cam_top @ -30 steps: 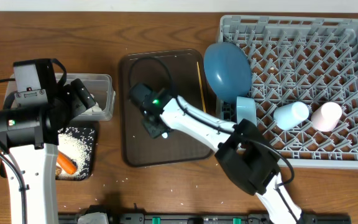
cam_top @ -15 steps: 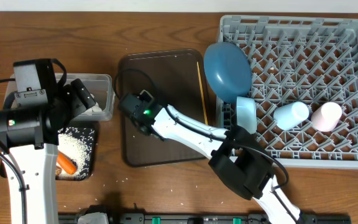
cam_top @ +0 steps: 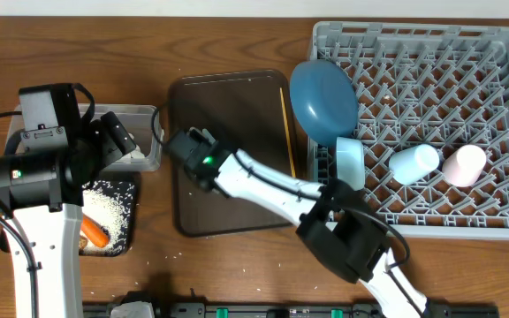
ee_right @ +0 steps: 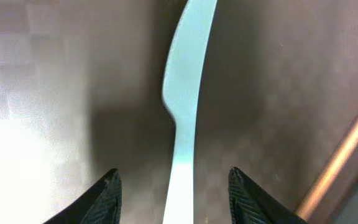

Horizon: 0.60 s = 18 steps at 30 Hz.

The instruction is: Sort waste into correct bins and load items into the dishwasher rack

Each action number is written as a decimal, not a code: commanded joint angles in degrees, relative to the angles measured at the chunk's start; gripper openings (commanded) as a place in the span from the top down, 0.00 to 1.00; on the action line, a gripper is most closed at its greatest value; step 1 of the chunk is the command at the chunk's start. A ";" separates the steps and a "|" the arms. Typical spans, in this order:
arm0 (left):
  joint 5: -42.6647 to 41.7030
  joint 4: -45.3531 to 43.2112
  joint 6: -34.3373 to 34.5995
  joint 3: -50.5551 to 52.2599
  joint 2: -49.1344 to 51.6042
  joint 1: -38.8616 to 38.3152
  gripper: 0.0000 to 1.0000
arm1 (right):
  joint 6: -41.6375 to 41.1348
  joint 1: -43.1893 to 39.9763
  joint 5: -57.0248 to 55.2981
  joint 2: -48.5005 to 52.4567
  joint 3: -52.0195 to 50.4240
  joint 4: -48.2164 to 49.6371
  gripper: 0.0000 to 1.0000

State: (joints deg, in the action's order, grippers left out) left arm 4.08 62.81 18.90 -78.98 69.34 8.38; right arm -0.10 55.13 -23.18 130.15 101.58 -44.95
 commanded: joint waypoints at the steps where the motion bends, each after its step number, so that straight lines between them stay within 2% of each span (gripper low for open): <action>1: 0.48 0.15 -0.15 -0.11 -0.07 0.24 0.02 | 3.19 -4.44 9.35 2.01 0.39 0.57 0.55; 5: 0.48 0.15 -0.13 -0.11 -0.07 0.24 0.02 | 2.49 -8.61 16.37 2.01 0.39 0.04 0.65; 12: 0.48 0.15 -0.15 -0.11 -0.07 0.24 0.02 | 3.54 -12.20 29.46 2.01 0.39 -3.98 0.99; 18: 0.48 0.15 -0.15 -0.11 -0.07 0.24 0.02 | 3.82 -12.20 27.82 1.99 0.42 -3.50 0.99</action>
State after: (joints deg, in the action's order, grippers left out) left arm 4.08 62.81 18.92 -78.98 69.32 8.38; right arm 2.81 42.65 3.05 130.80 102.43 -48.18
